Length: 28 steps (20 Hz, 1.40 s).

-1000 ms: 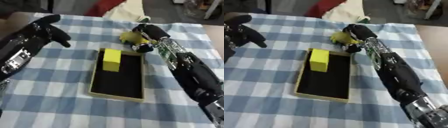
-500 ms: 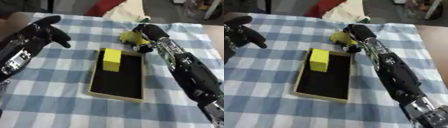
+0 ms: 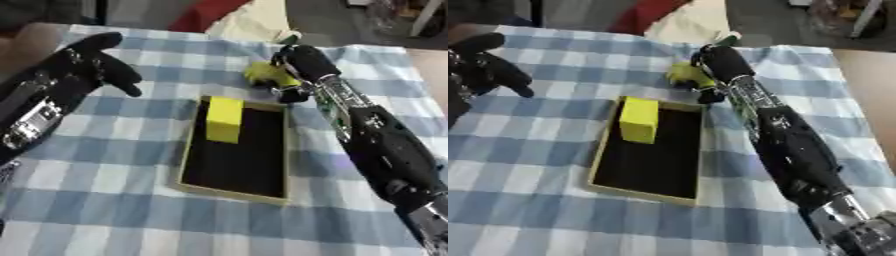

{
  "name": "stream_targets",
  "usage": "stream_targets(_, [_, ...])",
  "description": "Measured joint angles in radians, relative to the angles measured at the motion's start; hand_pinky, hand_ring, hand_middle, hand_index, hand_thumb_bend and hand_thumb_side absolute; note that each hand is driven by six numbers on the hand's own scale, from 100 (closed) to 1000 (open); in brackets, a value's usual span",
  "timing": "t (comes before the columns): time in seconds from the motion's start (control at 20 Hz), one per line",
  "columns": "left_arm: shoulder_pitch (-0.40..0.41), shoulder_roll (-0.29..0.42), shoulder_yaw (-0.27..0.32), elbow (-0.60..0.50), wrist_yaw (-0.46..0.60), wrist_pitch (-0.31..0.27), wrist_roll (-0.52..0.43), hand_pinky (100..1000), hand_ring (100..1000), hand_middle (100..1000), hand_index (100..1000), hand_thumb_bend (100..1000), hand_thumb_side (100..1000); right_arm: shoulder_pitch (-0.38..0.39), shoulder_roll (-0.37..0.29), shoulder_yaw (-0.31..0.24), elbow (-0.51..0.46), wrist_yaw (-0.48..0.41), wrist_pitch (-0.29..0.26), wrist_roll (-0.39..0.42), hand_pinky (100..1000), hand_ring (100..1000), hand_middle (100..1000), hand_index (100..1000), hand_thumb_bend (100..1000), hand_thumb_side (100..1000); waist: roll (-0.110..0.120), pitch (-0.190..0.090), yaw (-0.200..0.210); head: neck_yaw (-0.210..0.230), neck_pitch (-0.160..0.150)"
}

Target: Pick up objects on the table and place them in the box.

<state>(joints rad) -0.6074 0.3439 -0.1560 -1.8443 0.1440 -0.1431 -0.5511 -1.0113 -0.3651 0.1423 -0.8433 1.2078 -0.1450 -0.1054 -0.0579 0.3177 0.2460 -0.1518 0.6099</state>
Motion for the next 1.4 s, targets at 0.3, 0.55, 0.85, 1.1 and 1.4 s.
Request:
stream_targets(0.3, [0.001, 0.000, 0.002, 0.000, 0.001, 0.000, 0.001, 877, 707, 707, 996, 100, 854, 0.000, -0.002, 0.026, -0.063, -0.026, -0.011, -0.029, 742, 568, 219, 413, 100, 138, 0.001, 0.000, -0.006, 0.000, 0.000])
stream_targets(0.55, [0.006, 0.000, 0.016, 0.000, 0.002, -0.001, 0.013, 877, 706, 706, 996, 100, 847, 0.010, -0.020, 0.068, -0.166, -0.078, -0.019, -0.016, 742, 570, 212, 404, 100, 123, 0.003, 0.000, -0.022, 0.007, 0.000])
stream_targets(0.85, [0.017, 0.001, 0.034, 0.003, 0.002, -0.001, 0.035, 877, 706, 705, 995, 100, 840, 0.046, -0.069, 0.132, -0.343, -0.167, -0.018, 0.048, 745, 572, 207, 402, 100, 129, 0.006, -0.004, -0.042, 0.018, 0.001])
stream_targets(1.1, [0.024, 0.006, 0.046, 0.007, 0.001, 0.000, 0.050, 877, 705, 705, 996, 100, 842, 0.097, -0.113, 0.179, -0.483, -0.252, -0.004, 0.112, 748, 573, 199, 399, 100, 164, 0.007, -0.007, -0.055, 0.027, 0.002])
stream_targets(1.4, [0.031, 0.011, 0.055, 0.019, 0.001, 0.004, 0.058, 878, 703, 703, 998, 101, 854, 0.160, -0.153, 0.232, -0.627, -0.385, 0.019, 0.193, 754, 571, 190, 396, 100, 217, 0.007, -0.011, -0.067, 0.035, 0.005])
